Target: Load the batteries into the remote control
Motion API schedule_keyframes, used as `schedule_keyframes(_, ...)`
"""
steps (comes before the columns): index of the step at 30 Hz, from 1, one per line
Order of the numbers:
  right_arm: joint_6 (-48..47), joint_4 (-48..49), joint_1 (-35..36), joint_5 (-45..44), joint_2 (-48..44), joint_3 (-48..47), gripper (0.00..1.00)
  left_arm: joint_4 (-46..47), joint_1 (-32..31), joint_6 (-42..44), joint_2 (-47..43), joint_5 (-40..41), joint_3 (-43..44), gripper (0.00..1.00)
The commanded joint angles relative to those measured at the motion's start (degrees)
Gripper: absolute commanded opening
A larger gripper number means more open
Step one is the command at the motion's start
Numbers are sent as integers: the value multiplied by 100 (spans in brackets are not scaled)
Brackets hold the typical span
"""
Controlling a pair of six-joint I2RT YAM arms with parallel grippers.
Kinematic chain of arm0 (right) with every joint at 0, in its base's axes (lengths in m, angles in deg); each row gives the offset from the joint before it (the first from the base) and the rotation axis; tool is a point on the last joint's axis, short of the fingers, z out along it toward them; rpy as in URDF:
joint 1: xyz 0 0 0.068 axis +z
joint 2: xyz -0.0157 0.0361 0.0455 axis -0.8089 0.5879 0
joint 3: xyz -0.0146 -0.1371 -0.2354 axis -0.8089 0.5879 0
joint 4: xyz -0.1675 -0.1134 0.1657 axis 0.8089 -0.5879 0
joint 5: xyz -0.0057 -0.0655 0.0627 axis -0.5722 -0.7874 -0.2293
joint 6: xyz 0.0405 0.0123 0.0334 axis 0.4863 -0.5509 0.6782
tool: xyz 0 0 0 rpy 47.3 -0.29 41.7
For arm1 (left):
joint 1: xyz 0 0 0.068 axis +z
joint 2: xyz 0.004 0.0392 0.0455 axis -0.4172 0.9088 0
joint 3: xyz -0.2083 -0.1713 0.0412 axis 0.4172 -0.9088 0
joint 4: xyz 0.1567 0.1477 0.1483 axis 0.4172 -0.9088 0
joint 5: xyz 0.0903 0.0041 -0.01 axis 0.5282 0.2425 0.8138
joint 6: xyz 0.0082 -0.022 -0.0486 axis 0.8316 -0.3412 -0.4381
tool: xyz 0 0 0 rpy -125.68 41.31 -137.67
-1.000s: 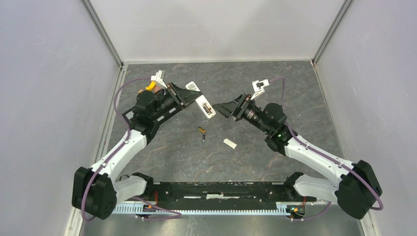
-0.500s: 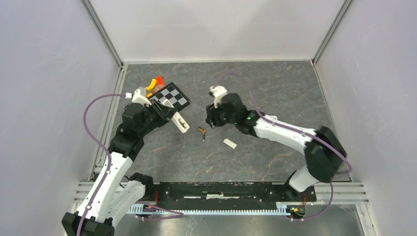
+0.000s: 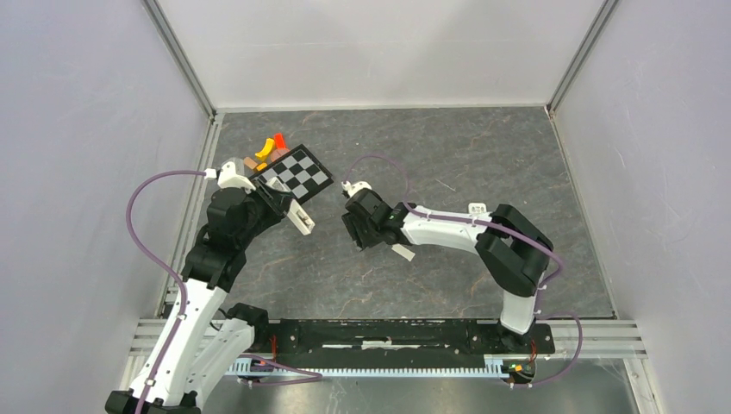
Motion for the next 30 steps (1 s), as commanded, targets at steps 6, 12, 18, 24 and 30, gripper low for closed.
schedule_keyframes(6,573,-96,182,-434,565,-801,53,146,28,297,-37,93,128,2)
schedule_keyframes(12,651,-886,251,-813,1117,-1516,37,185,22,262,-76,200,46,2)
schedule_keyframes(18,697,-1016,272,-878,1111,-1411,33,182,22,285,-99,206,40,2)
schedule_keyframes(24,712,-960,290,-689,1031,-1196,23,182,22,276,-119,204,37,2)
schedule_keyframes(30,716,-890,290,-437,964,-1028,10,184,22,269,-103,191,24,2)
